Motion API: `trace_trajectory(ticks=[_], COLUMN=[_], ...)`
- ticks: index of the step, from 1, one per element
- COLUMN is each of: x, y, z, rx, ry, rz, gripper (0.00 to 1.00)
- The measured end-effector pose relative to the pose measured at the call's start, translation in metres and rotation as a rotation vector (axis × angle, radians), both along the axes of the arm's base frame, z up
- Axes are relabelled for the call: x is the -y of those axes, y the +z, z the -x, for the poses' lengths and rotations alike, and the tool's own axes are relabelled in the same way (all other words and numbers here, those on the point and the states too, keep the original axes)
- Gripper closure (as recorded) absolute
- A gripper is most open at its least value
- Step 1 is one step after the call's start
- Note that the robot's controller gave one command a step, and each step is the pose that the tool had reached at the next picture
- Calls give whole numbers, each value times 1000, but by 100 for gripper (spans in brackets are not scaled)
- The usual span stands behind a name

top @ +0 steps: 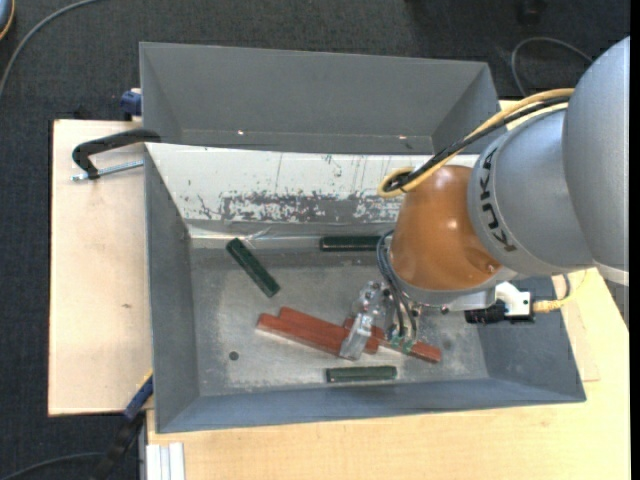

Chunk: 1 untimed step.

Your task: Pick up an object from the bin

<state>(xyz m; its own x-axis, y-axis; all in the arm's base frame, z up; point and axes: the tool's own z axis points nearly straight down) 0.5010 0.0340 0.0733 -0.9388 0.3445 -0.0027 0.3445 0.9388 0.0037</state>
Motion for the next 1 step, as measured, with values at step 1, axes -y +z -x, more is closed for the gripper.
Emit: trace_trajectory(ticks=[1], x=[1], y=[191], z=[-18], rx=[11], ry=[43], rz=[1], gripper=[100])
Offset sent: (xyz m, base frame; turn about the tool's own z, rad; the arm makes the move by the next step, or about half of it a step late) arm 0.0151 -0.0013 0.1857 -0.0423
